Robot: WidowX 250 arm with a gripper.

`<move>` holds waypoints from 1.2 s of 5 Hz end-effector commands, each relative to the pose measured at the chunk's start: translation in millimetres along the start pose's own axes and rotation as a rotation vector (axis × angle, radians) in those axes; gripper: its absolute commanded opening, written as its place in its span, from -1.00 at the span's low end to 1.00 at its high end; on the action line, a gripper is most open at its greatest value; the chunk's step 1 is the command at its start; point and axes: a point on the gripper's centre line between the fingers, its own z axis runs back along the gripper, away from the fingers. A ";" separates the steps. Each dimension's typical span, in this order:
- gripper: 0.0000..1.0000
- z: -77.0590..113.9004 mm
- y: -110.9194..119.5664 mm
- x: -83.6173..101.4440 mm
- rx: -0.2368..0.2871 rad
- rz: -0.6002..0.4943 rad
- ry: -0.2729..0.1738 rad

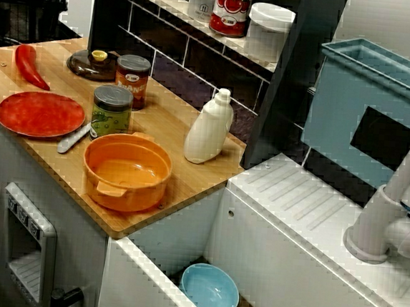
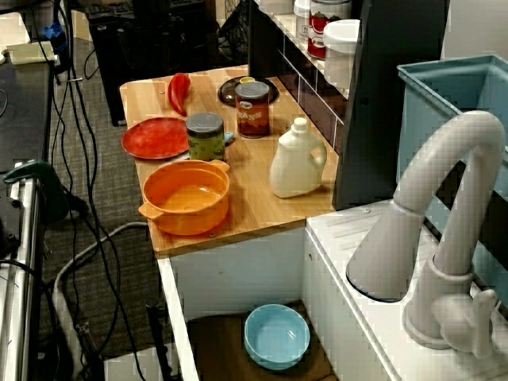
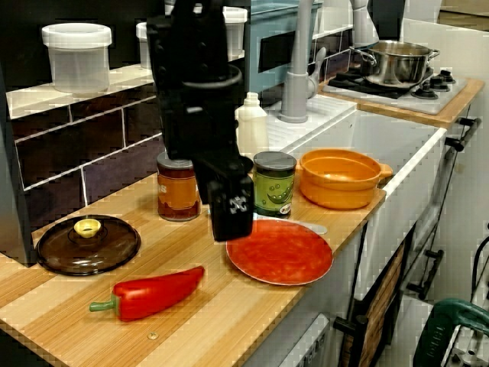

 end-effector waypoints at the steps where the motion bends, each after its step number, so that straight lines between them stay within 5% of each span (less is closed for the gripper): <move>1: 1.00 15.9 1.6 -0.8 -0.071 0.075 -0.139; 3: 1.00 -6.5 -19.3 16.4 -0.059 0.119 -0.205; 4: 1.00 -2.2 -20.0 26.8 -0.069 0.129 -0.247; 6: 1.00 5.1 -10.6 50.9 -0.056 0.163 -0.229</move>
